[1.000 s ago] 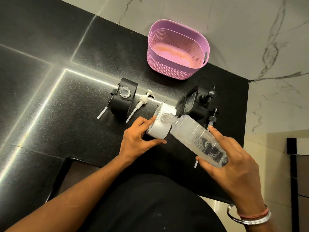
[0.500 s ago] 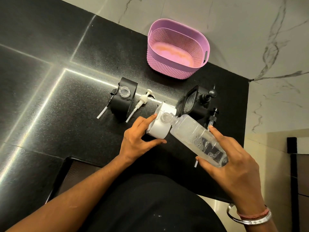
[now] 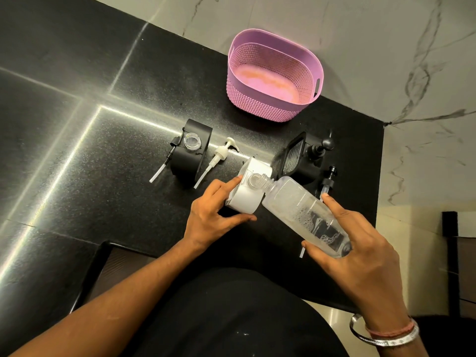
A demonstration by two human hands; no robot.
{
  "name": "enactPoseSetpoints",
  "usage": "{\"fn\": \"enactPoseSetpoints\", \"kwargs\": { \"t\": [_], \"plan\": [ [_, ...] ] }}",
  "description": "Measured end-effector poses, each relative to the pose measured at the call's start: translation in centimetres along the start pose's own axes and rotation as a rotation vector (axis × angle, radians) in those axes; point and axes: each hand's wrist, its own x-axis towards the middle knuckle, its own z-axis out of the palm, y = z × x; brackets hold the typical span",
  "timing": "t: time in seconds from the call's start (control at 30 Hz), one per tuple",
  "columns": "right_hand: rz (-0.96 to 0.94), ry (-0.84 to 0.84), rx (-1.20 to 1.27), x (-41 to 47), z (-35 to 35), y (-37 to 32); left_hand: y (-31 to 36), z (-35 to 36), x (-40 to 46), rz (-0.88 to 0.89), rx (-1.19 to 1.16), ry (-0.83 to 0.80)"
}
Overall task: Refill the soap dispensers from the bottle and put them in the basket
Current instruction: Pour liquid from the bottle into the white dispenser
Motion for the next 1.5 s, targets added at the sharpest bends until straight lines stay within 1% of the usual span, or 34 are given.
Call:
{"fn": "enactPoseSetpoints", "kwargs": {
  "t": [0.43, 1.0, 1.5],
  "plan": [
    [0.000, -0.014, -0.016, 0.03, -0.19, -0.01, -0.15, 0.02, -0.10, 0.021, -0.004, 0.002],
    [-0.003, -0.014, -0.030, 0.06, -0.47, -0.45, -0.05, 0.05, -0.09, 0.005, 0.010, 0.000],
    [0.000, -0.007, -0.003, -0.15, -0.31, -0.17, -0.39, 0.24, -0.17, 0.017, 0.023, -0.020]
  ]
}}
